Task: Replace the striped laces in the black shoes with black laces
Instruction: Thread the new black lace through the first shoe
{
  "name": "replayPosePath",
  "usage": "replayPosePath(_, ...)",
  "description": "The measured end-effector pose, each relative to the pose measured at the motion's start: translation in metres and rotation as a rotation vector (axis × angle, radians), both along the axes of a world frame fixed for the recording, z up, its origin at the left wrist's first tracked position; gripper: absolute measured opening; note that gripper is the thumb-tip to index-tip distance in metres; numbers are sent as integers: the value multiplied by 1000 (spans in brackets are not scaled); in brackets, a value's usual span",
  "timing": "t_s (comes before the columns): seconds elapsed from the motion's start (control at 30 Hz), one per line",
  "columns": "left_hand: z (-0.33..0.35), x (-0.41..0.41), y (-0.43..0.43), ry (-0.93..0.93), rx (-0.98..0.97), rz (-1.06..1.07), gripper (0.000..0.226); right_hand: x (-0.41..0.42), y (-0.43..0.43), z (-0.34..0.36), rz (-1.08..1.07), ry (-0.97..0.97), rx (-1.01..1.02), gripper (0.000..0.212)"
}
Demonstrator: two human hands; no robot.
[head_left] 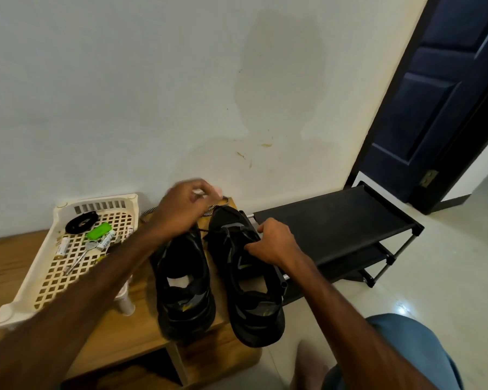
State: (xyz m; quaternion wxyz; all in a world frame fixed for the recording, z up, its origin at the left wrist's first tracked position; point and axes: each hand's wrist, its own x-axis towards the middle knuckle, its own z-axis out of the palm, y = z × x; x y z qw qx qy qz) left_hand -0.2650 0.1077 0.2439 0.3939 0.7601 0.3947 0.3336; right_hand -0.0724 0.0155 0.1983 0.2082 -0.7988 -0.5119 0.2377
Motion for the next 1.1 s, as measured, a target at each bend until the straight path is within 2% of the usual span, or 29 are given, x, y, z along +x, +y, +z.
replayPosePath(0.03, -7, 1, -4, 310, 195, -34, 13, -1, 0, -1, -19, 5, -7, 31)
replayPosePath(0.07, -13, 4, -12, 589, 333, -62, 20, -1, 0, -2, -31, 8, -10, 31)
replayPosePath(0.1, -20, 9, -19, 784, 420, -67, 26, -1, 0, -3, -37, 7, -11, 30)
replayPosePath(0.17, -28, 19, -27, 918, 506, 0, 25, -2, -1, -2, -48, 1, -7, 27)
replayPosePath(0.23, -27, 23, -27, 883, 505, 61, 19, -3, -1, -2, -55, -6, -2, 27)
replayPosePath(0.3, -23, 22, -23, 727, 455, 75, 14, -3, -2, -2, -64, -13, 4, 28)
replayPosePath(0.37, -16, 17, -17, 470, 334, 67, 11, -2, -3, -1, -80, -32, 8, 30)
replayPosePath(0.5, 12, 9, -13, -374, -188, 23, 8, 0, -4, 1, -113, -43, 9, 39)
replayPosePath(0.57, 25, 2, -11, -662, -470, -109, 9, 0, -4, 1, -114, -58, 14, 37)
replayPosePath(0.63, 29, -3, -9, -813, -655, -257, 8, -1, -4, 1, -108, -71, 15, 31)
replayPosePath(0.67, 27, -3, -10, -769, -654, -268, 8, -2, -4, 1, -103, -76, 16, 29)
replayPosePath(0.7, 22, 0, -12, -639, -584, -223, 10, -2, -4, 0, -99, -80, 18, 28)
replayPosePath(0.77, 9, 9, -18, -232, -266, -62, 13, -3, -3, 0, -95, -88, 19, 29)
replayPosePath(0.83, -5, 17, -22, 206, 88, 13, 14, -3, -3, 0, -91, -97, 11, 30)
replayPosePath(0.9, -12, 19, -26, 594, 263, 25, 14, -3, -2, -1, -81, -105, 1, 29)
replayPosePath(0.93, -14, 20, -26, 720, 296, 22, 14, -3, -1, -1, -76, -105, -5, 29)
replayPosePath(1.03, -21, 27, -29, 981, 426, 38, 12, -4, 0, -2, -66, -103, -19, 30)
replayPosePath(1.1, -23, 30, -31, 948, 468, 70, 11, -3, 0, -1, -62, -105, -30, 31)
